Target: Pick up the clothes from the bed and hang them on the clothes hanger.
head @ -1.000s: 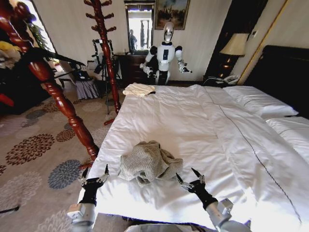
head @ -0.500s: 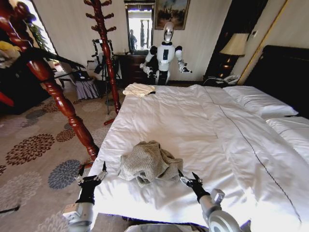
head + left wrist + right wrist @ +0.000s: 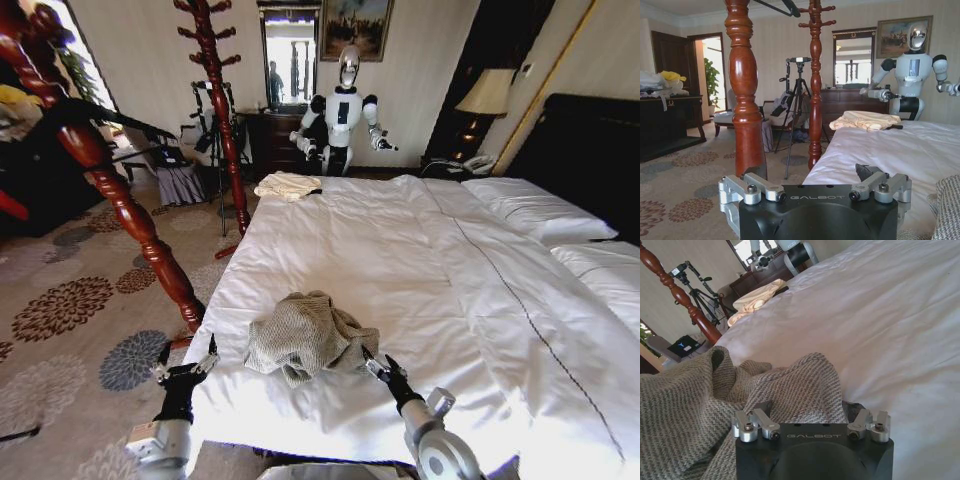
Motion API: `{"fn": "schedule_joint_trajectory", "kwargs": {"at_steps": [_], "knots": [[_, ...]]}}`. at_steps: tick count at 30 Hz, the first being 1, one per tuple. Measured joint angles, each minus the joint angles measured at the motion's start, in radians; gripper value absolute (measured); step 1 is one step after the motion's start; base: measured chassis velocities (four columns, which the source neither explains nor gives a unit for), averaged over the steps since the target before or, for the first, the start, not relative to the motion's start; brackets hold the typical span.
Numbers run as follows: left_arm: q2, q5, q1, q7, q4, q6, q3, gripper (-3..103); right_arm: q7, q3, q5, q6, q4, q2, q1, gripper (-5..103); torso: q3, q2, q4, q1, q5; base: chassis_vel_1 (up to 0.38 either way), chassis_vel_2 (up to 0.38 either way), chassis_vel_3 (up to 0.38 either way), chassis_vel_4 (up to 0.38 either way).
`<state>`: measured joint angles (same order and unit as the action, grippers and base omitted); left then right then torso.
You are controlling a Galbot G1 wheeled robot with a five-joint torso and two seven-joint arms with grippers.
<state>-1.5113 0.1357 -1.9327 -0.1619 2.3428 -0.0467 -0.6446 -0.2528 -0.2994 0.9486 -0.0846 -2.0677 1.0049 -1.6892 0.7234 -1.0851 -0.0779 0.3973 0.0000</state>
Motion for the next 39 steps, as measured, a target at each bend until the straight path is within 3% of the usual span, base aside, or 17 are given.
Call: {"fn": "schedule_joint_trajectory", "kwargs": {"at_steps": [1, 4, 6, 9, 10, 13, 15, 19, 21, 34, 39], "knots": [[0.0, 0.0, 0.0, 0.0, 0.0, 0.0, 0.0, 100, 0.0, 0.0, 0.0, 0.0, 0.0, 0.0, 0.0, 82, 0.0, 0.0, 0.0, 0.0, 0.0, 0.0, 0.0, 0.0, 0.0], [-0.001, 0.0, 0.001, -0.003, 0.0, 0.0, 0.003, 100, 0.012, 0.005, -0.009, -0.006, -0.01, 0.004, -0.009, 65, 0.0, 0.0, 0.0, 0.0, -0.0001, 0.0, 0.0, 0.0, 0.0], [-0.002, 0.0, 0.002, -0.004, 0.0, 0.0, 0.004, 100, 0.014, 0.006, -0.012, -0.007, -0.01, 0.006, -0.011, 65, 0.0, 0.0, 0.0, 0.0, -0.0001, 0.0, 0.0, 0.0, 0.0], [-0.005, 0.011, 0.003, -0.017, 0.004, 0.009, 0.01, 100, 0.02, 0.012, -0.022, -0.023, -0.012, 0.016, -0.015, 48, 0.0, 0.0, 0.0001, 0.0, -0.0001, 0.0, 0.0, 0.0, 0.0], [-0.005, 0.011, 0.003, -0.017, 0.004, 0.009, 0.01, 100, 0.02, 0.012, -0.022, -0.023, -0.012, 0.016, -0.015, 48, 0.0, 0.0, 0.0001, 0.0, -0.0001, 0.0, 0.0, 0.0, 0.0], [-0.006, 0.026, 0.004, -0.025, 0.012, 0.021, 0.011, 100, 0.032, 0.018, -0.031, -0.025, -0.014, 0.021, -0.019, 32, 0.0, 0.0, 0.0, 0.0, 0.0, 0.0, 0.0, 0.0, 0.0], [-0.006, 0.026, 0.005, -0.026, 0.012, 0.021, 0.01, 100, 0.034, 0.018, -0.033, -0.025, -0.014, 0.023, -0.02, 32, 0.0, 0.0, 0.0, 0.0, 0.0, 0.0, 0.0, 0.0, 0.0], [-0.006, 0.029, 0.006, -0.033, 0.009, 0.021, 0.006, 100, 0.063, 0.02, -0.052, -0.041, -0.011, 0.027, -0.027, 10, 0.0, 0.0, 0.0, 0.0, 0.0001, 0.0, 0.0, 0.0, 0.0], [-0.006, 0.029, 0.006, -0.033, 0.009, 0.021, 0.005, 100, 0.074, 0.02, -0.061, -0.05, -0.011, 0.027, -0.03, 5, 0.0, 0.0, 0.0001, 0.0, 0.0001, 0.0, 0.0, 0.0, 0.0], [-0.004, 0.032, 0.013, -0.04, 0.005, 0.021, 0.005, 100, 0.219, -0.027, -0.028, -0.14, -0.118, 0.005, -0.08, 0, 0.0, 0.0, 0.0001, 0.0, 0.0001, 0.0, 0.0, 0.0, 0.0], [0.003, 0.039, 0.017, -0.041, 0.002, 0.021, 0.004, 100, 0.222, -0.147, 0.101, -0.155, -0.267, -0.05, -0.096, 0, 0.0, 0.0, 0.0001, 0.0, 0.0002, 0.0, 0.0, 0.0, 0.0]]}}
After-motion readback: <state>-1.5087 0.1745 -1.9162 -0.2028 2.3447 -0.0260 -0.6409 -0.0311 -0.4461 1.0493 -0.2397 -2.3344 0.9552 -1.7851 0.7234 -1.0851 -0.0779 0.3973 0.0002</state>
